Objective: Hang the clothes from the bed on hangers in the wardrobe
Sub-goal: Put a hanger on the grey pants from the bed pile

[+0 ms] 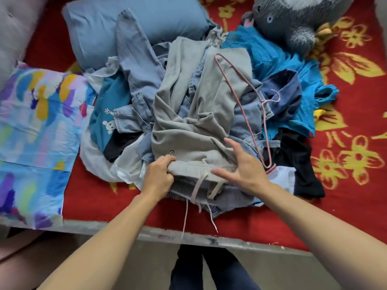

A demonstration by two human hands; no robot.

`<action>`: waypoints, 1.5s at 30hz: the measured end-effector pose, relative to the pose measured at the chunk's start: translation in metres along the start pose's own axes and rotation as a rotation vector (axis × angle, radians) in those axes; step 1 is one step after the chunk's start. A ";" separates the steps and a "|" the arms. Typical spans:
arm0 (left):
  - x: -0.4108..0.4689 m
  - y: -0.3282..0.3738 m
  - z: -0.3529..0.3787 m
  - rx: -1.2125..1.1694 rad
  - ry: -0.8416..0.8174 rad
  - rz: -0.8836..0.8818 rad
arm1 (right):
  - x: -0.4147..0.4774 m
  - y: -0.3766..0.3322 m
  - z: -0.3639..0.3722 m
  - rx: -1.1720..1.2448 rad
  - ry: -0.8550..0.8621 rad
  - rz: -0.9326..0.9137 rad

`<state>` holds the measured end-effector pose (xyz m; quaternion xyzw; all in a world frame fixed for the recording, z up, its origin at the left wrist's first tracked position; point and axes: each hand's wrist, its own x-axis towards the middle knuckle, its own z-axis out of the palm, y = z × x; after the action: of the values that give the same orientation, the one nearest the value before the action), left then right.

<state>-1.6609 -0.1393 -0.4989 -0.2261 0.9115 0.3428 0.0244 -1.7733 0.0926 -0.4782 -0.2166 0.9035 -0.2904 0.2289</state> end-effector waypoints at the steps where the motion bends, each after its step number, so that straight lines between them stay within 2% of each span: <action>1: 0.000 0.001 -0.017 0.036 0.008 0.024 | -0.008 -0.014 -0.003 -0.142 -0.048 -0.096; 3: -0.003 0.002 -0.052 0.113 0.032 0.070 | -0.019 -0.031 0.001 -0.450 -0.114 -0.228; 6: -0.018 0.007 -0.099 0.255 0.078 0.151 | -0.031 -0.044 0.007 -0.679 -0.102 -0.219; 9: -0.045 0.014 -0.133 0.436 0.067 0.287 | -0.041 -0.049 0.009 -0.735 0.032 -0.167; 12: -0.070 0.014 -0.168 0.572 0.133 0.369 | -0.058 -0.069 0.003 -0.756 0.208 -0.172; 17: -0.124 0.000 -0.241 0.618 0.261 0.329 | -0.116 -0.122 -0.033 -0.755 0.384 0.024; 19: -0.148 -0.003 -0.270 0.550 0.321 0.329 | -0.144 -0.148 -0.052 -0.652 0.449 0.063; 21: -0.168 0.005 -0.299 0.430 0.395 0.362 | -0.170 -0.180 -0.073 -0.435 0.523 0.062; 24: -0.192 0.034 -0.347 0.179 0.476 0.360 | -0.207 -0.231 -0.114 -0.111 0.633 0.084; 26: -0.206 0.056 -0.377 0.006 0.510 0.317 | -0.231 -0.260 -0.140 0.003 0.713 0.057; 31: -0.237 0.103 -0.438 -0.212 0.625 0.365 | -0.278 -0.321 -0.196 0.180 0.873 -0.096; 38: -0.281 0.153 -0.510 -0.184 0.843 0.508 | -0.339 -0.389 -0.258 0.216 1.054 -0.263; 42: -0.291 0.174 -0.534 -0.254 0.878 0.568 | -0.351 -0.405 -0.288 0.329 1.103 -0.286; 45: -0.282 0.183 -0.533 -0.356 0.822 0.559 | -0.348 -0.403 -0.297 0.439 1.098 -0.276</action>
<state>-1.4279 -0.2453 0.0772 -0.0909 0.7992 0.3687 -0.4660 -1.5508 0.1043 0.0889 -0.0980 0.7722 -0.5663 -0.2710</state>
